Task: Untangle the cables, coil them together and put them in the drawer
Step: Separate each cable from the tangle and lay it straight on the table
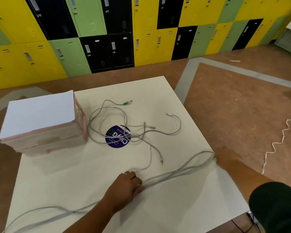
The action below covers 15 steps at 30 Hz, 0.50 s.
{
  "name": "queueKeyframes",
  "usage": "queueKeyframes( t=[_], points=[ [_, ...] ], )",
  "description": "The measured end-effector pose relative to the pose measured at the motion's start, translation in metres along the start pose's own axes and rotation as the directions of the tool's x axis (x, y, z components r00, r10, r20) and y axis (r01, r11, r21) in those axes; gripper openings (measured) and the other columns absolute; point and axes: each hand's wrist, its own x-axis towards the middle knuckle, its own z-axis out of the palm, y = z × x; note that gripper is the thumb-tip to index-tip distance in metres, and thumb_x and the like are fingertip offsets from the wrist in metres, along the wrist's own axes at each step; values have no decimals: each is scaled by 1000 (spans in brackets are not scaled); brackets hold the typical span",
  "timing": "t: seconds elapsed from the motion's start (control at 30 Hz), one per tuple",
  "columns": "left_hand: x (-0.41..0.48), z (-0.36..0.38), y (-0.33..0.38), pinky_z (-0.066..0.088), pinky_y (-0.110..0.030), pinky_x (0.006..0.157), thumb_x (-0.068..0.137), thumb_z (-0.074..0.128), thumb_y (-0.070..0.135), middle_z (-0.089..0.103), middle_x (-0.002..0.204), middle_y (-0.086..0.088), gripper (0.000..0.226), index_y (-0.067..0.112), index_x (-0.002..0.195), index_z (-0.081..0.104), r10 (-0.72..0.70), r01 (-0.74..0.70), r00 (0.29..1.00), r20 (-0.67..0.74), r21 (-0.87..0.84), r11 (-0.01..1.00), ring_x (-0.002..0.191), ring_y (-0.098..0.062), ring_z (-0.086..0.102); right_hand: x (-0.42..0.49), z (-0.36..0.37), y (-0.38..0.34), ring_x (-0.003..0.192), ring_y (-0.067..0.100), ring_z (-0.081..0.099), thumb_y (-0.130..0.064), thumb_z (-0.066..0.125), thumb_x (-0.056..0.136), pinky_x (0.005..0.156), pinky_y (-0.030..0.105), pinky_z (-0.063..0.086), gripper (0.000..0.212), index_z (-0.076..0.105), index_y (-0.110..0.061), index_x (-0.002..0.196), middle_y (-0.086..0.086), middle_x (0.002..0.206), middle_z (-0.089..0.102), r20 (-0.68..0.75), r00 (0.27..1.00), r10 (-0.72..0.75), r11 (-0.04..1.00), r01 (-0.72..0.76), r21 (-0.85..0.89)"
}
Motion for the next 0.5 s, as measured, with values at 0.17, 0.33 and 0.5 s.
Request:
queueKeyframes(
  t=[0.17,0.33,0.5],
  points=[
    [9,-12,-11,48,-29,75,94,55,37,59,100,5,22,25,107,69,-196,178,963,-182,-112,978,86,-16,57,-15,-45,-62,106,29,61,-14,49,91,88,35,51,32,58,-17,121,8,118,60,-252,957,-140,986,159,56],
    [18,-21,-22,45,-32,84,91,61,32,57,110,0,28,23,117,61,-394,396,918,39,-131,909,100,-22,58,-37,-74,-146,111,24,58,-24,53,96,92,36,48,27,60,-21,122,3,123,58,-238,899,-369,850,429,304],
    [18,-25,-27,38,-23,73,92,52,20,63,103,2,15,22,105,60,-470,473,880,67,-215,855,92,-18,60,-50,-79,-209,100,18,62,-19,60,94,78,22,40,22,68,-20,114,0,107,61,-39,851,-524,691,451,564]
  ],
)
